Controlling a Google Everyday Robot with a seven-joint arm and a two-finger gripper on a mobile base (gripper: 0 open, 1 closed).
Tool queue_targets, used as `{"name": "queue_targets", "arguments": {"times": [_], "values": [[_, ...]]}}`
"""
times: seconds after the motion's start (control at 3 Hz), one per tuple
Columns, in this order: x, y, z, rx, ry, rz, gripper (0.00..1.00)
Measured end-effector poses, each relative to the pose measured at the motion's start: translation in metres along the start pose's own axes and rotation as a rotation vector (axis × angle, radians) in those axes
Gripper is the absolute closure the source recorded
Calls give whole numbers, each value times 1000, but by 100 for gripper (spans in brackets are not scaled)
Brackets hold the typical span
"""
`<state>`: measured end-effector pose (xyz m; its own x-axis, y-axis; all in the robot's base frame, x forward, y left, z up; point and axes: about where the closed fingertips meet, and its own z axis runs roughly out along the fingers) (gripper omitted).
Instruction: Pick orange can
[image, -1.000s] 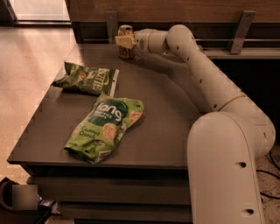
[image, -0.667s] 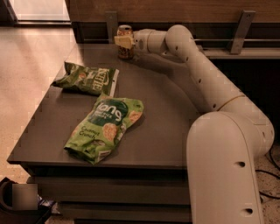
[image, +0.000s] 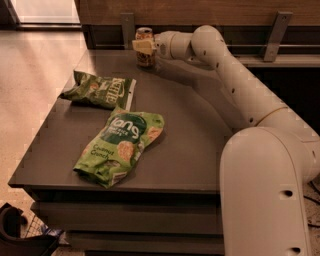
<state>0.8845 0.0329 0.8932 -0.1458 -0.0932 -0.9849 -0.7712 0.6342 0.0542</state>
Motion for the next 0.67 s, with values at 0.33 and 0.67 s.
{"name": "queue_targets", "arguments": {"times": [0.33, 0.67], "values": [[-16, -1, -27, 45, 8, -27, 100], [-47, 0, -76, 117, -9, -71, 100]]}}
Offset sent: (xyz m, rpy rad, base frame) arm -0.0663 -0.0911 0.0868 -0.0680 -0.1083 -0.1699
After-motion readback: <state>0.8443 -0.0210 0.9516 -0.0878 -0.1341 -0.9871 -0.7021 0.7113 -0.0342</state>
